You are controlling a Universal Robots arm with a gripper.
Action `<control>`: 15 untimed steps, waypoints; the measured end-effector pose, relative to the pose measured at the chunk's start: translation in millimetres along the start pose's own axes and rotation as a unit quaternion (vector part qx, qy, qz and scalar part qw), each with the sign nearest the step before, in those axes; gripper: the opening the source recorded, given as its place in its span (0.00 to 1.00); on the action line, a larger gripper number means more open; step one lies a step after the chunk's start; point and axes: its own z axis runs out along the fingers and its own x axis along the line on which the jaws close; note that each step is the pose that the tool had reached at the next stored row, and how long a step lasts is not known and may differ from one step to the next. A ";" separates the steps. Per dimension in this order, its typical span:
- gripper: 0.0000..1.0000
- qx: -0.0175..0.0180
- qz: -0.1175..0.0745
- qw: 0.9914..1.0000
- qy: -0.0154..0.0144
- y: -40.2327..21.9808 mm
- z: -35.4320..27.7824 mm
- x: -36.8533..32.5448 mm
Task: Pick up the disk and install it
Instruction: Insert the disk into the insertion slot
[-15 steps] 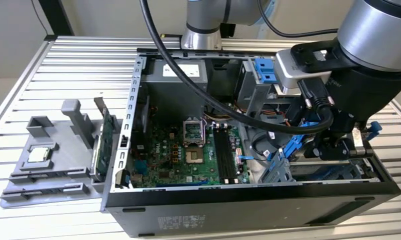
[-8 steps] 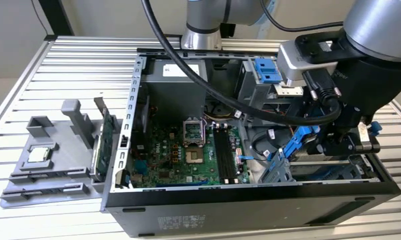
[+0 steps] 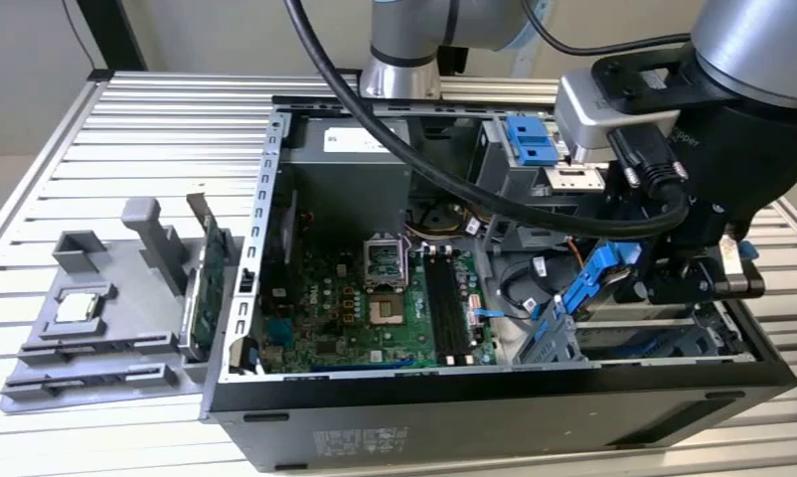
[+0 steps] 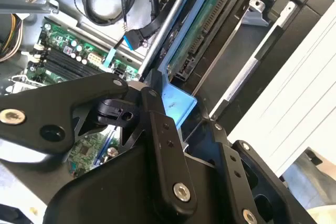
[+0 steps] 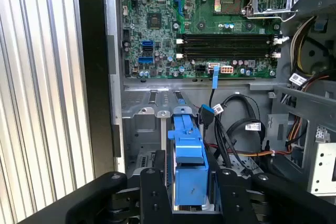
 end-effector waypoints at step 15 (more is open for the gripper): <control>1.00 -0.002 0.000 1.000 0.000 -4.2 -37.5 -1.5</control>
